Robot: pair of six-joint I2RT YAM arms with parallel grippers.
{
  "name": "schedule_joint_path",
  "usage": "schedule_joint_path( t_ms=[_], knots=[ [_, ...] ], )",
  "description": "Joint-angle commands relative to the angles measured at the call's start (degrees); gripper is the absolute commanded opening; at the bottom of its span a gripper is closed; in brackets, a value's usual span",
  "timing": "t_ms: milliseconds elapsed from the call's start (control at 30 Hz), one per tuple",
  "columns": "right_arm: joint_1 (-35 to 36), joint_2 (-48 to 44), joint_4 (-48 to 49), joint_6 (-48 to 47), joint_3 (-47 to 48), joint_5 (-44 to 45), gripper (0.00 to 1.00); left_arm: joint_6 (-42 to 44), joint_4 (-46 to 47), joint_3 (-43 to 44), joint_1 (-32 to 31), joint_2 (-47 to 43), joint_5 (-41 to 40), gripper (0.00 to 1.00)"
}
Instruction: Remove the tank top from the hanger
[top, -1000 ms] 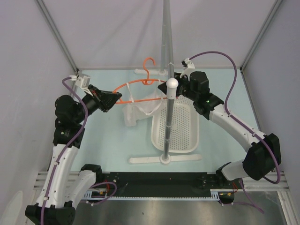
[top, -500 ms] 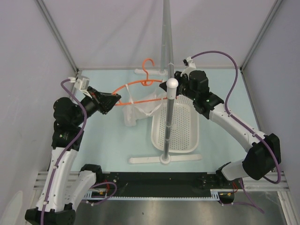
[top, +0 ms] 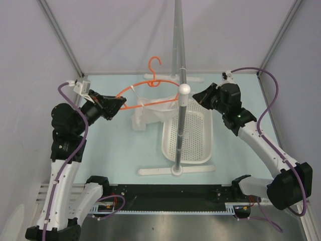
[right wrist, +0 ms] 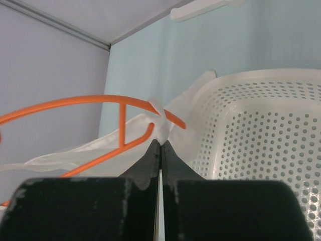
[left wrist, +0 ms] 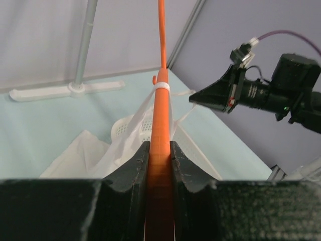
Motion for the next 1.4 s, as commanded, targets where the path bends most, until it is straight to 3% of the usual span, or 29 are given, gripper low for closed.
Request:
schedule_joint_path(
  t_ms=[0,300,467,567,600,667,700,800,967,1200,1367],
  knots=[
    [-0.4,-1.3,-0.5,-0.9,-0.4,0.8,0.0,1.8,-2.5,7.4,-0.3,-0.3,0.2,0.0],
    [0.0,-1.7,2.6,-0.6,-5.2,-2.6,0.0,0.6,-2.7,9.3,-0.2,-1.0,-0.4,0.0],
    [3.8,1.1,5.1,-3.8,-5.0,-9.1,0.09,0.1,-1.7,8.5,-0.2,0.1,0.3,0.0],
    [3.8,2.3,4.6,-5.9,-4.4,-15.4,0.23,-0.8,0.4,6.8,-0.2,1.1,1.4,0.0],
    [2.8,2.3,3.5,-6.6,-3.6,-16.4,0.33,-1.2,2.1,6.3,-0.2,1.6,2.1,0.0],
    [1.5,1.0,-0.5,-9.5,-3.1,-17.9,0.44,-2.6,3.3,5.1,-0.2,4.0,5.8,0.0],
    [-0.3,0.0,-3.3,-10.6,-3.1,-18.2,0.58,-3.2,4.0,5.1,-0.2,4.8,7.1,0.0],
    [-2.8,-4.4,-9.0,-15.5,-3.1,-19.0,0.76,-4.2,5.7,4.8,-0.2,7.0,10.3,0.0],
    [-5.6,-11.9,-14.1,-21.2,-4.3,-17.9,0.97,-4.7,6.2,6.1,-0.3,9.5,13.5,0.0],
    [-8.9,-14.9,-12.6,-25.4,-5.5,-24.7,1.0,-4.0,8.3,5.3,-0.2,10.3,23.1,0.0],
    [-10.8,-18.9,-4.3,-25.4,-10.9,-31.2,0.98,-3.1,8.2,4.8,-0.3,9.6,27.4,0.0]
  ],
)
